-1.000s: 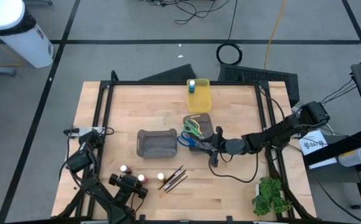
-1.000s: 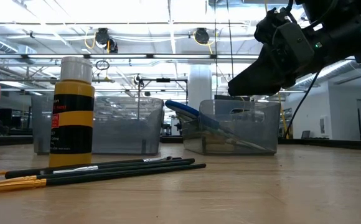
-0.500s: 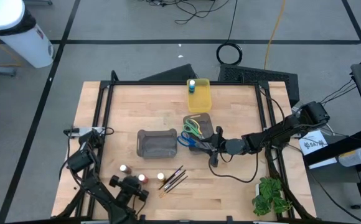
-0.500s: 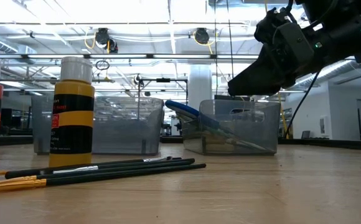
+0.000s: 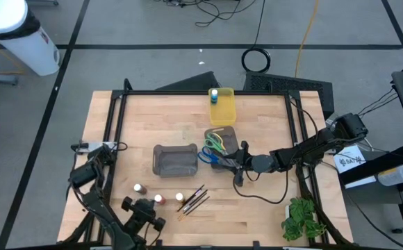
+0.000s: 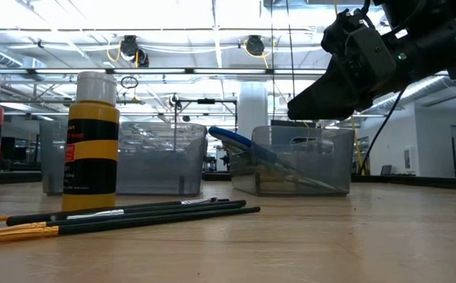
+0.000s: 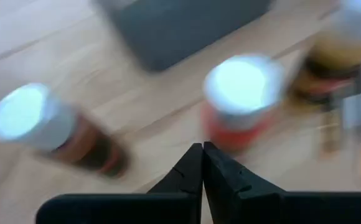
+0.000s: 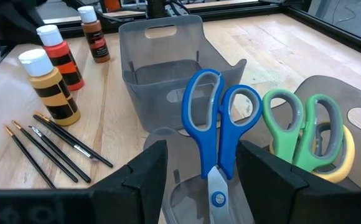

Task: Pick & Place Paint Supplies
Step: Put the orange paint bottle into the yellow bin

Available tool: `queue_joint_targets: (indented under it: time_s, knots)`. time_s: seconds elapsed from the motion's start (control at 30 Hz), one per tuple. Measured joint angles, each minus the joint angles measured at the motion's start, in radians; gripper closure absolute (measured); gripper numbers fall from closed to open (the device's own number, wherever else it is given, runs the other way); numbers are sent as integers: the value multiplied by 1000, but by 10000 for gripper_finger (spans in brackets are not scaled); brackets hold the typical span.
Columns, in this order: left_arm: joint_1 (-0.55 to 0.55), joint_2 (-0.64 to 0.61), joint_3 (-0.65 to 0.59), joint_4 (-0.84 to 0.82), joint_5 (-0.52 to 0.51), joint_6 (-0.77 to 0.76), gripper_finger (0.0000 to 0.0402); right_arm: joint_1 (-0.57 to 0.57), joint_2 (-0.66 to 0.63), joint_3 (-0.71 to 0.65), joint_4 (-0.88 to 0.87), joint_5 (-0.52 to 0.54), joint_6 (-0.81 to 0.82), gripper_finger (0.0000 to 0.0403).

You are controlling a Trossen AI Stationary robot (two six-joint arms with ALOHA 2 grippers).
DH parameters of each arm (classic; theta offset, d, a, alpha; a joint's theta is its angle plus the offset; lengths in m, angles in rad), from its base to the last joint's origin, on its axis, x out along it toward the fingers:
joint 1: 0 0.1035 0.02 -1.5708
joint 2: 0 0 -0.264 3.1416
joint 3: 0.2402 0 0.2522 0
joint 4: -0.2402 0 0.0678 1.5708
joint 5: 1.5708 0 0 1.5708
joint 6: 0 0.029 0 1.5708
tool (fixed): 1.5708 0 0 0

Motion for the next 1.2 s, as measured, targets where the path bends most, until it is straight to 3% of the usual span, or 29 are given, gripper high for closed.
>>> queue_joint_targets:
  time_s: [0.17,0.33,0.47,0.67,0.8,1.07,1.2]
  knots:
    - [-41,-58,1,37,-193,-5,391,0,0,0,0,0,0,222]
    - [-61,-75,1,94,-126,11,375,0,0,0,0,-1,0,222]
    - [-73,-75,-12,182,-137,8,316,0,0,0,0,-1,0,222]
    - [-44,-75,-104,400,-241,210,209,0,0,0,0,-1,0,222]
    - [-7,-74,-166,452,-246,219,165,0,0,0,0,-1,0,222]
    - [46,-74,-257,539,-247,206,141,0,0,0,8,-1,0,222]
    - [56,-74,-268,539,-168,231,147,0,0,0,8,-1,0,222]
